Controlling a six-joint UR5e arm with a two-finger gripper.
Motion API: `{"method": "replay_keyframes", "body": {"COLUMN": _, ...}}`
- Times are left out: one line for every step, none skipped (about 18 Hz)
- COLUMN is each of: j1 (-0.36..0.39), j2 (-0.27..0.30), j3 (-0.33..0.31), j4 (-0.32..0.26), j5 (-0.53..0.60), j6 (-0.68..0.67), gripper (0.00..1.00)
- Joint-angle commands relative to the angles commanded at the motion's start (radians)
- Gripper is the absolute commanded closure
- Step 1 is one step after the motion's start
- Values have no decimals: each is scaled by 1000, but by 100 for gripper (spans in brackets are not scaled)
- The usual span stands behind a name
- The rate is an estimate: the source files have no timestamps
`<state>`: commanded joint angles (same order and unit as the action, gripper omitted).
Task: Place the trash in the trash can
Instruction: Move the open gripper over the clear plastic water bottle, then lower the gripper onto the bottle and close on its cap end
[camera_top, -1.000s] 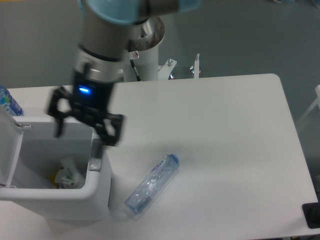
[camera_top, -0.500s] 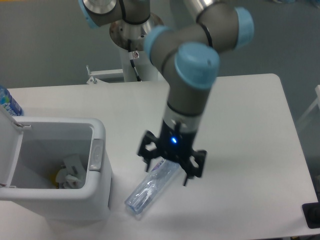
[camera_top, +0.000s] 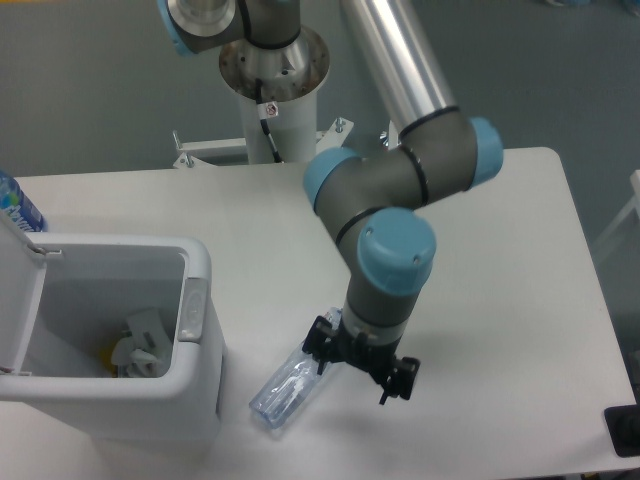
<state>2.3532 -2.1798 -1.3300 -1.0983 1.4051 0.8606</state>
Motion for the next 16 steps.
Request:
{"method": "replay_keyframes", "body": {"j1": -11, "j2": -8, "j3": 0, "j4": -5, "j5": 0, "j6": 0, "gripper": 0}}
{"method": "replay_keyframes", "body": {"j1": -23, "j2": -18, "j3": 0, "j4": -5, "j5": 0, "j6": 0, "gripper": 0}}
{"method": "replay_keyframes", "body": {"j1": -35, "j2": -29, "j3": 0, "j4": -5, "j5": 2, "j6": 0, "gripper": 0}}
{"method": "replay_keyframes", "body": {"j1": -46, "j2": -40, "j3": -2, "j4": -8, "j5": 2, "j6": 0, "gripper": 0}}
{"method": "replay_keyframes", "body": {"j1": -61, "j2": -46, "j3": -6, "j4": -11, "j5": 2, "j6": 0, "gripper": 0}}
{"method": "replay_keyframes", "body": {"j1": -71, "j2": -55, "j3": -6, "j4": -15, "j5": 2, "j6": 0, "gripper": 0}}
{"method": "replay_keyframes", "body": {"j1": -80, "j2": -61, "j3": -5, "j4": -26, "j5": 2, "j6": 0, "gripper": 0}}
{"method": "replay_keyframes", "body": {"j1": -89, "j2": -66, "j3": -3, "j4": -32, "j5": 2, "j6": 0, "gripper": 0}}
{"method": "replay_keyframes", "body": {"j1": -94, "j2": -72, "j3": -2, "j4": -34, "j5": 2, "j6": 0, "gripper": 0}}
{"method": "replay_keyframes", "body": {"j1": -97, "j2": -77, "j3": 2, "j4": -34, "j5": 2, "j6": 0, "gripper": 0}}
{"method": "replay_keyframes", "body": {"j1": -97, "j2": -81, "j3": 2, "j4": -34, "j5": 2, "j6": 0, "gripper": 0}}
{"method": "replay_keyframes", "body": {"j1": -98, "j2": -81, "j3": 2, "j4": -34, "j5": 2, "j6": 0, "gripper": 0}}
{"method": "replay_keyframes", "body": {"j1": -98, "j2": -83, "j3": 3, "j4": -32, "j5": 2, "j6": 0, "gripper": 0}}
{"method": "replay_keyframes", "body": {"j1": -98, "j2": -89, "j3": 9, "j4": -32, "j5": 2, "j6": 0, "gripper": 0}}
{"method": "replay_keyframes", "body": {"j1": -97, "j2": -94, "j3": 12, "j4": -32, "j5": 2, "j6": 0, "gripper": 0}}
{"method": "replay_keyframes", "body": {"j1": -98, "j2": -101, "j3": 15, "j4": -29, "j5": 3, "j6": 0, "gripper": 0}}
